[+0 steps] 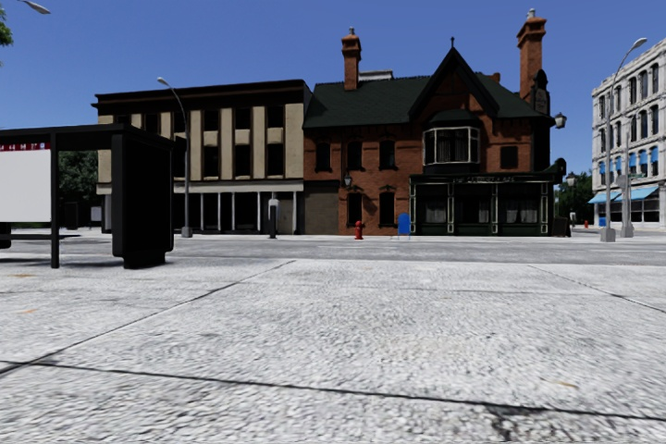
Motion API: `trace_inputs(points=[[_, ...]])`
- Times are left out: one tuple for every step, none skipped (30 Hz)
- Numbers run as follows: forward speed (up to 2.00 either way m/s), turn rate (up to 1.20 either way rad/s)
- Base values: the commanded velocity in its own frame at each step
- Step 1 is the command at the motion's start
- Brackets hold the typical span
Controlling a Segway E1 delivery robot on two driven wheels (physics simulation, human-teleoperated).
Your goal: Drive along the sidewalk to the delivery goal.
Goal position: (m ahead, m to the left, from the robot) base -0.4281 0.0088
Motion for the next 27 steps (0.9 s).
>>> trace_inputs(points=[[0.0,0.0],[0.0,0.0],[0.0,0.0],[0.0,0.0],[0.0,0.0],[0.0,0.0],[0.0,0.0],[0.0,0.0],[0.0,0.0],[0.0,0.0],[0.0,0.0],[0.0,0.0],[0.0,0.0],[0.0,0.0],[0.0,0.0],[0.0,0.0],[0.0,0.0],[0.0,0.0],[0.0,0.0],[0.0,0.0],[0.0,0.0],[0.0,0.0],[0.0,0.0],[0.0,0.0],[0.0,0.0],[0.0,0.0],[0.0,0.0]])
